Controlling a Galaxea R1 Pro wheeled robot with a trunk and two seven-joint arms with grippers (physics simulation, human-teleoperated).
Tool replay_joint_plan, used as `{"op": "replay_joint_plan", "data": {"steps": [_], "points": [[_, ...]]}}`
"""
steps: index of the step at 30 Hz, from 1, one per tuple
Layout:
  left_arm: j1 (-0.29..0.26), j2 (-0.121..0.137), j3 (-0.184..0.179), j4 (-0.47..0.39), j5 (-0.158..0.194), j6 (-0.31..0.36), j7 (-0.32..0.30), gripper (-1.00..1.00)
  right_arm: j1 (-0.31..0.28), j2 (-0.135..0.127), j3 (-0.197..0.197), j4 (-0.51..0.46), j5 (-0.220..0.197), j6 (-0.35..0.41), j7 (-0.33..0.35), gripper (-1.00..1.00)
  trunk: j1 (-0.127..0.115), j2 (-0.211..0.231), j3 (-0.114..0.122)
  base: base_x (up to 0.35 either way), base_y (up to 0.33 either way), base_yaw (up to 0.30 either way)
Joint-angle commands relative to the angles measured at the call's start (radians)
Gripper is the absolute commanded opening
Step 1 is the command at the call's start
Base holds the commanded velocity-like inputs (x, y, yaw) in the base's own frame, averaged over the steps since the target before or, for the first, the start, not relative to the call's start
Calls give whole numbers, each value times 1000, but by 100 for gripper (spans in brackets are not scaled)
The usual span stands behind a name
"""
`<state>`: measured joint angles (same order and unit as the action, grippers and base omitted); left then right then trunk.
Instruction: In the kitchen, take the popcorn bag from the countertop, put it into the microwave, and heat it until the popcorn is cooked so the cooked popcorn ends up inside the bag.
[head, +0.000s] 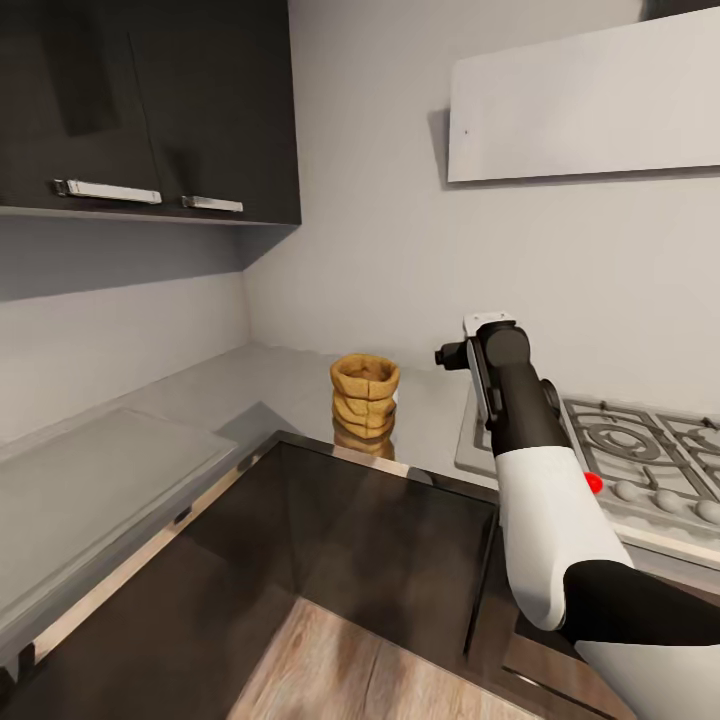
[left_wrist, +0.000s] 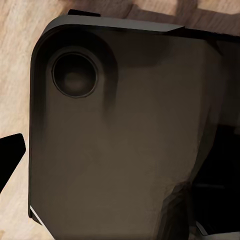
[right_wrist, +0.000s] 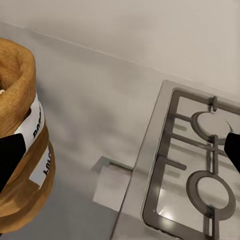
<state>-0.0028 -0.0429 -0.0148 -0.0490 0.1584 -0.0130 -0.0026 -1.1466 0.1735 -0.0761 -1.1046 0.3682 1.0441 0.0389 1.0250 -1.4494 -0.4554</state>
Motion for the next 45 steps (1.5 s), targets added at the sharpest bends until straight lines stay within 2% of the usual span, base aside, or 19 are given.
{"op": "replay_joint_plan", "data": {"steps": [1,34,40,45], "points": [[0,0,-2,0,9,-1,0,100,-1,1,-2,0,5,3,4,100,0,-1,-1,5,0,0],[0,1,-5,0,7,-1,0,100,-1,1,-2,3,5,3,4,100,0,-1,-1,219,0,0],[0,1,-5,0,6,-2,0,100,-1,1,-2,-2,5,3,2,100,0,-1,-1,59,0,15],[0,1,-5,0,7,-2,0,100,-1,1,-2,2,5,3,4,100,0,-1,-1,2,0,237]]}}
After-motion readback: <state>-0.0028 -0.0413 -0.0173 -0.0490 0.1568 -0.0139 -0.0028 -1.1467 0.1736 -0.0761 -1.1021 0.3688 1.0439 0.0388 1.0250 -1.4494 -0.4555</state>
